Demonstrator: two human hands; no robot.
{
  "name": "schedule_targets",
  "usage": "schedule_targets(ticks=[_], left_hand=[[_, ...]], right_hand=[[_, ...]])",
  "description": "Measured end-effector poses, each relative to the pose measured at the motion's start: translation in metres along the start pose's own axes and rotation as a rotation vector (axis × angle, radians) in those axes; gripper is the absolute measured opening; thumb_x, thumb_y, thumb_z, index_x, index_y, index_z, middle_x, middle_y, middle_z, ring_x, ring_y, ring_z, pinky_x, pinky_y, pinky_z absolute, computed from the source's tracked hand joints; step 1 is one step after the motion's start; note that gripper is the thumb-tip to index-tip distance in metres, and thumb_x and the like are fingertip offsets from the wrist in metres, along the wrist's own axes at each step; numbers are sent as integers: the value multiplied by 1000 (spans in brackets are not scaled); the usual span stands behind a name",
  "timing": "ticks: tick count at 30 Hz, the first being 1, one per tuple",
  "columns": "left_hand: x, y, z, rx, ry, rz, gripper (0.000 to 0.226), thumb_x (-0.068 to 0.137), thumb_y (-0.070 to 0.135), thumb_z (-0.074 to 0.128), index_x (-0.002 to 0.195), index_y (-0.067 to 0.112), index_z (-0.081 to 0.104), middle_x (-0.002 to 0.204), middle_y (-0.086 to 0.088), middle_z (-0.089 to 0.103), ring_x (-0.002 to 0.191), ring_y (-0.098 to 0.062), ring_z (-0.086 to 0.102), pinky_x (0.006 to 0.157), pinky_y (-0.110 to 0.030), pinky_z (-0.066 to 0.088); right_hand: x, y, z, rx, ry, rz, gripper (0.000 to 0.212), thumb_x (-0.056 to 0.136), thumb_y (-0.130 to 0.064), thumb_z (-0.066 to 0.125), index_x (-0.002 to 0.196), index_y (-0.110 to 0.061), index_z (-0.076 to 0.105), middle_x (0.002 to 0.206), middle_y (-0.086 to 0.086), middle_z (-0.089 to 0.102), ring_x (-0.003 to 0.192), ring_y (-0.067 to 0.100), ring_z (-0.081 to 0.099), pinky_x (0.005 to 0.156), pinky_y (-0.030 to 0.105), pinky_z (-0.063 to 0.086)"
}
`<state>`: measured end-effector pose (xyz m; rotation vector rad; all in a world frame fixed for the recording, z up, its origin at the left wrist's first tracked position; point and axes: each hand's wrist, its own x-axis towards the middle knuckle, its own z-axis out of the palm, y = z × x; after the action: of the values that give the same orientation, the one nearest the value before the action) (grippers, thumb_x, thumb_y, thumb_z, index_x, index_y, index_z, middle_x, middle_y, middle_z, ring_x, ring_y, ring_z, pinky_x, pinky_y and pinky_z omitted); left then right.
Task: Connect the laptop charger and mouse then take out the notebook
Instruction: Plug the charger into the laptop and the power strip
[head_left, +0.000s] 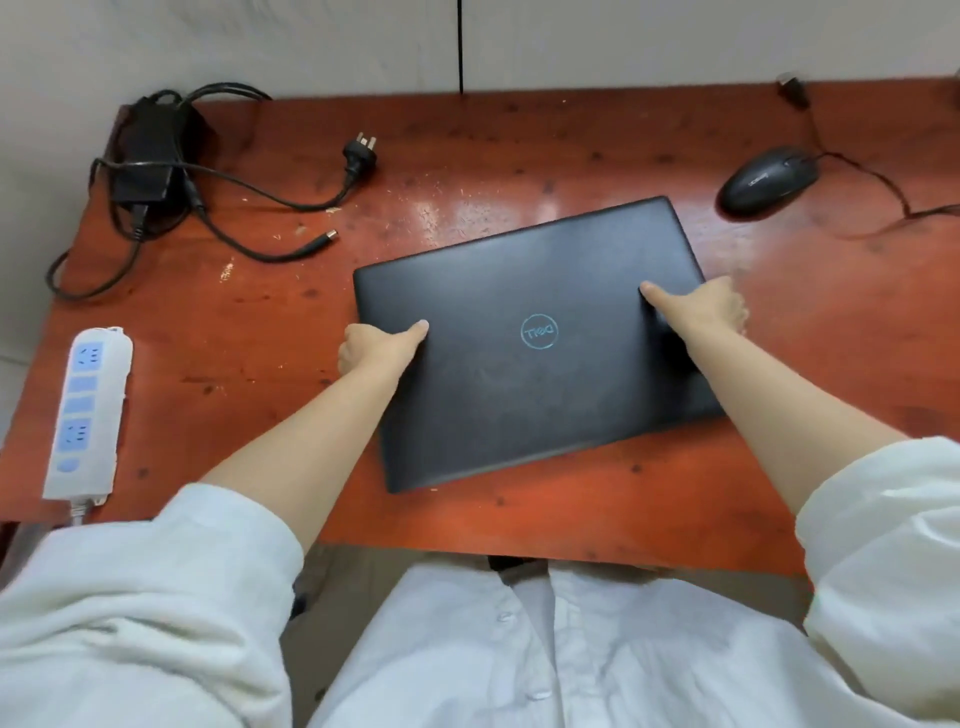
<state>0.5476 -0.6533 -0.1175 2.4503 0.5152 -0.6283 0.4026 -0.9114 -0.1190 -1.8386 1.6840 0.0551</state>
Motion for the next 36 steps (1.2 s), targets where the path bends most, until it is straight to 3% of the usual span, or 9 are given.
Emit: schedule_targets(ticks=[9, 14, 23, 30, 36], left_hand=[[43, 20, -24, 116, -79, 159, 86, 69, 48, 74, 130, 0, 36, 138, -17, 46, 126, -36, 45, 104, -43, 42], [48, 14, -21, 127, -63, 174, 84, 70, 49, 73, 128, 1, 38, 138, -18, 44, 127, -35, 42, 104, -43, 38], [40, -6, -14, 176, -3, 376, 72, 82, 46, 61, 129, -1, 34, 134, -24, 41, 125, -38, 36, 103, -44, 36], [39, -23, -20, 148, -79, 282, 74, 84, 47, 57, 141, 14, 24, 136, -27, 38, 125, -42, 36, 103, -46, 35], [38, -21, -28, 159, -108, 273, 74, 84, 47, 57, 142, 15, 23, 138, -26, 39, 127, -41, 35, 104, -46, 35]], right_hand=[[-48, 13, 26, 133, 89, 165, 81, 69, -48, 72, 124, 2, 41, 135, 23, 45, 127, 37, 40, 102, 45, 37], [-56, 10, 30, 105, 126, 154, 78, 71, -48, 70, 123, 2, 42, 134, 23, 46, 126, 38, 40, 103, 45, 36], [-65, 14, 36, -39, 119, 72, 68, 83, -45, 57, 126, 3, 38, 136, 23, 41, 128, 38, 35, 103, 48, 34], [-60, 14, 27, -16, 41, 124, 74, 80, -54, 57, 123, 4, 42, 133, 25, 45, 126, 39, 39, 101, 44, 38], [-58, 17, 27, -22, -10, 123, 74, 80, -52, 58, 124, 6, 42, 133, 26, 46, 125, 40, 40, 101, 44, 39]])
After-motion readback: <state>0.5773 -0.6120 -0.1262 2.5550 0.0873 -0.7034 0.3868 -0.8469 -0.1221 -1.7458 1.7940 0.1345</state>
